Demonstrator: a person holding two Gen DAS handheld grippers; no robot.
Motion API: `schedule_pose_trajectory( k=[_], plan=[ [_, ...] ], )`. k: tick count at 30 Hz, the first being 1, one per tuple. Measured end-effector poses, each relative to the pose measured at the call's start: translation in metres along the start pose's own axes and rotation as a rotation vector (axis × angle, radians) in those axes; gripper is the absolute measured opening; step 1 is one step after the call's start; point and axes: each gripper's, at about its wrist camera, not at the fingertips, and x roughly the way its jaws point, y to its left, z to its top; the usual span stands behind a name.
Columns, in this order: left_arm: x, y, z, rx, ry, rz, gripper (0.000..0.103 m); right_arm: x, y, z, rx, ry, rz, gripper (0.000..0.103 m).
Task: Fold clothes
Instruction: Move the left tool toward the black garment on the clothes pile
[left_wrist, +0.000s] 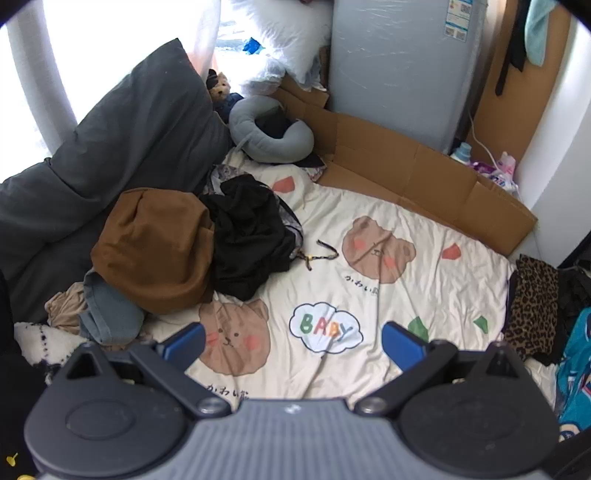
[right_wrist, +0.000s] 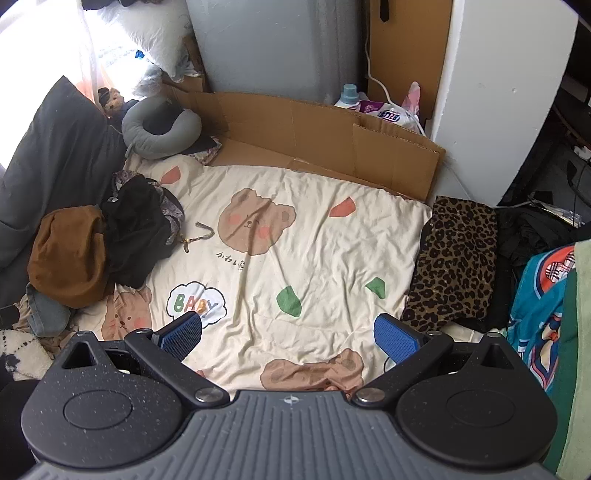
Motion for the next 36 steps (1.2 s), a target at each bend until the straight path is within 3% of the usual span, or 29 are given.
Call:
schedule_pose_trajectory(
  k=[23,36],
  plan=[
    [0.049,0.003,0.029,0.011,-0.011,-0.052,0.102,0.049,0.016,0.046,-0.012,0.010,0.058,0.102],
    [0.099,0.004,0.042,-0.010,0.010,-0.035,0.102,0.095,0.036,0.070,-0.122,0.028,0.053,0.102]
  ],
)
